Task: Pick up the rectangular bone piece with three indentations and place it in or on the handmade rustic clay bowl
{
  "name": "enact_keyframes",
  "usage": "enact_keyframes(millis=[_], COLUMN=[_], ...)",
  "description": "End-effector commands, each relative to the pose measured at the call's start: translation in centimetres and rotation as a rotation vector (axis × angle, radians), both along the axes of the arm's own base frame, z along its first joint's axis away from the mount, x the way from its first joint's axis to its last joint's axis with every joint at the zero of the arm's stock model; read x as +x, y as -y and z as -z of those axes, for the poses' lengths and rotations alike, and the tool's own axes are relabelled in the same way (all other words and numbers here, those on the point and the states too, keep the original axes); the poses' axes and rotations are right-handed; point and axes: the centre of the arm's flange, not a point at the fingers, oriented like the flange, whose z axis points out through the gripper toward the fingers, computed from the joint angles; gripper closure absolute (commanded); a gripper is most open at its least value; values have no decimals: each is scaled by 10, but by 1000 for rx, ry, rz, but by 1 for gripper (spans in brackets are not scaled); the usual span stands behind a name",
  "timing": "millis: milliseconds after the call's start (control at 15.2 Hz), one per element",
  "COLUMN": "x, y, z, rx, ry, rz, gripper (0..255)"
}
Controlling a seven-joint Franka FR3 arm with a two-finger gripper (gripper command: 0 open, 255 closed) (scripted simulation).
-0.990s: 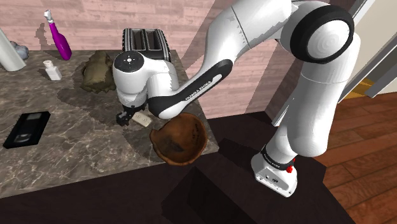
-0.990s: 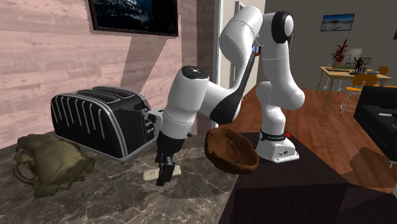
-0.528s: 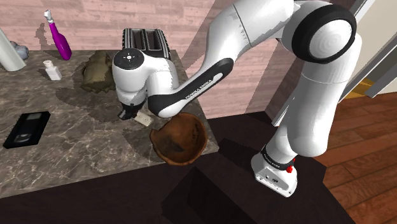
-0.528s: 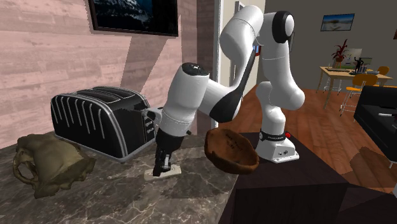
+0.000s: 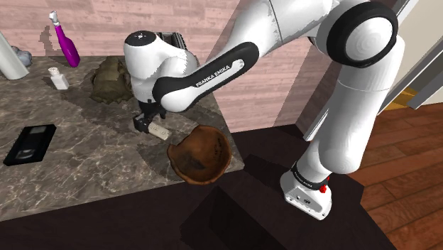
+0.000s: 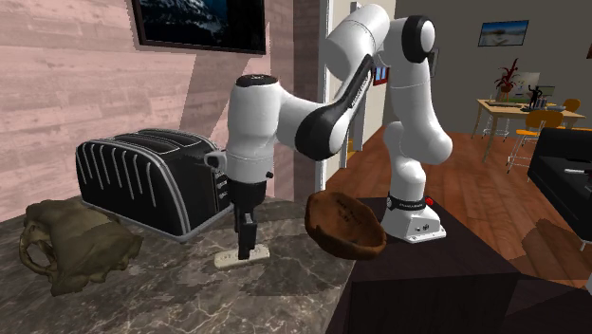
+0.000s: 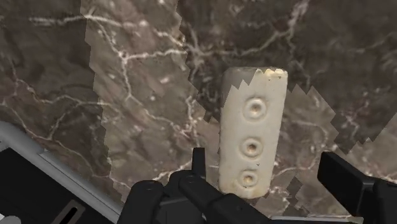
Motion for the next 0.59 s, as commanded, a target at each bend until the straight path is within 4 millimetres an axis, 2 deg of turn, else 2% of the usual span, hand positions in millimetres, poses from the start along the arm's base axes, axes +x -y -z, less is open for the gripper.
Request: enact_keyframes(millis=[0,462,528], x=[9,10,10], y=[13,13,13], z=[-5,35,35], rx=[44,44,44], ry=[-136,-136,-136], rz=[-27,-27,-27], gripper=[0,0,0])
